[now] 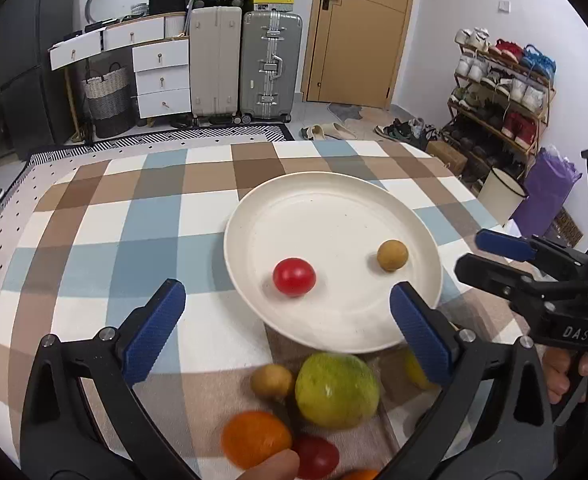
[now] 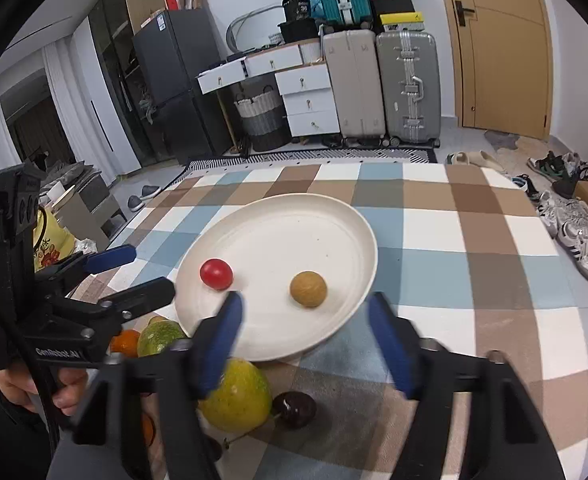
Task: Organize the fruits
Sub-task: 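Lower the tomato onto the plate and open the left tool while the right tool releases the brown fruit there, then withdraw both tools from the plate toward the remaining fruits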
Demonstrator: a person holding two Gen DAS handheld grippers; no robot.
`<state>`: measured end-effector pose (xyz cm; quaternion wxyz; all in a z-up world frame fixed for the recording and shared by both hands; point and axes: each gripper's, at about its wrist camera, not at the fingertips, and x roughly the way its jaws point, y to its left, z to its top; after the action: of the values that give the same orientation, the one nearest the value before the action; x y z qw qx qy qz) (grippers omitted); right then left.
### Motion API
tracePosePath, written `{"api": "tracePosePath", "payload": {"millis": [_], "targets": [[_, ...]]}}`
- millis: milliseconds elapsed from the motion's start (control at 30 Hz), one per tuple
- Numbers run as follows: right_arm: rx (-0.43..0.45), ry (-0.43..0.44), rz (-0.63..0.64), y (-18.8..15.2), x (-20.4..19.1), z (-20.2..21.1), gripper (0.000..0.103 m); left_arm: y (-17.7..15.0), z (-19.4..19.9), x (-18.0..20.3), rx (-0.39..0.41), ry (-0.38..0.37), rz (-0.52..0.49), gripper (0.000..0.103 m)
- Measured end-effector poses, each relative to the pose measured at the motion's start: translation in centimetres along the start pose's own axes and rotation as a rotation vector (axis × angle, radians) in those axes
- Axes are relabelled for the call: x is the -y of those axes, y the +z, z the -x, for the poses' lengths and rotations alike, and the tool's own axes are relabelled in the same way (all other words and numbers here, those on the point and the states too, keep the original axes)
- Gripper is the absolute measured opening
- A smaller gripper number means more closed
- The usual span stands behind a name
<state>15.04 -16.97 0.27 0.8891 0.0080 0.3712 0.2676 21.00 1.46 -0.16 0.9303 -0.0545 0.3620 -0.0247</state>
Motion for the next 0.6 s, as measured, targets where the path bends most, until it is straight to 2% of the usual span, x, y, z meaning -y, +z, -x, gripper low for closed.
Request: {"api": "tracePosePath", "payload": {"millis": [33,133,367,500,600], "targets": [[0.013,-0.004,-0.004,-0.1,0.0,0.5,0.092,-0.2,0.8,-0.3,0.011,0.001,0.009,0.102],[0.047,-0.011,-0.02,-0.4,-0.1,2.2,0.102,-0.8,3.2,-1.1,0.049,0.03,0.024,0.102],[0.058,-0.021,0.027,-1.8,-1.9,5.1,0.103,-2.8,8.3,-1.9,0.087,0.053,0.045,0.102],[0.047,-0.024,0.026,-3.0,-2.8,5.9,0.103,-4.3,9.9,-1.8,0.078,0.021,0.045,0.102],[0.045,-0.031,0.04,-4.0,-3.5,6.4,0.103,-5.4,11.0,-1.5,0.081,0.036,0.043,0.102]]}}
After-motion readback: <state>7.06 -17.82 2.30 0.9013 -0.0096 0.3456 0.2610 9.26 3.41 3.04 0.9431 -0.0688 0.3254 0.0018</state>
